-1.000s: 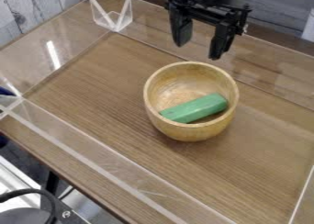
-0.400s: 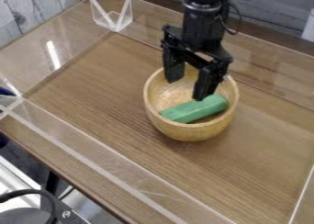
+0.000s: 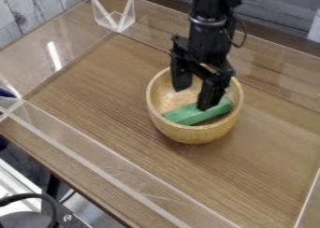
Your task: Remove the green block from inside the brown bowl and put it on the table
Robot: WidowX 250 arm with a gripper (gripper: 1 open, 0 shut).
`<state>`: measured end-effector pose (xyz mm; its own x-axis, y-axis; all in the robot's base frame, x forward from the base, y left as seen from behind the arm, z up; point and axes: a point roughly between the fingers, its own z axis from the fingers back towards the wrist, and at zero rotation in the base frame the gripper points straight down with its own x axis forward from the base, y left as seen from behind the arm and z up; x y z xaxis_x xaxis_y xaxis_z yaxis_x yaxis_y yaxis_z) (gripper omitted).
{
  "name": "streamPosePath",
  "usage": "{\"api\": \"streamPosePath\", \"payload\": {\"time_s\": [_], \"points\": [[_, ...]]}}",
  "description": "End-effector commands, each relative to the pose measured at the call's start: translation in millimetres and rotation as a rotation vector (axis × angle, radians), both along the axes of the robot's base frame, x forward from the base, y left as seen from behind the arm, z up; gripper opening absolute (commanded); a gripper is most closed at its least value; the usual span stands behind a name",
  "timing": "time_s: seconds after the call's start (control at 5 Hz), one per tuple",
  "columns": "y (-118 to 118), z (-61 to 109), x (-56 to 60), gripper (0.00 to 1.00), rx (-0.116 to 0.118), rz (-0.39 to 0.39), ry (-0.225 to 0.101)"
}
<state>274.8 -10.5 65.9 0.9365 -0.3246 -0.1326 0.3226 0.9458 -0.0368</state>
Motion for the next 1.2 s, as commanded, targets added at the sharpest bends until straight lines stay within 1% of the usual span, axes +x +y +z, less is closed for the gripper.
{"api": "streamPosePath", "payload": {"time_s": [0.0,0.2,0.4,1.0], "points": [[-5,6.9,8.3,1.0,-0.016,-0.067,-0.066],[-6,5.8,11.1,1.0,-0.028,-0.097,-0.09],[-6,6.5,12.7,1.0,-0.038,-0.109,-0.114],[-3,23.8,13.8,1.0,-0.059,-0.106,-0.182]]}}
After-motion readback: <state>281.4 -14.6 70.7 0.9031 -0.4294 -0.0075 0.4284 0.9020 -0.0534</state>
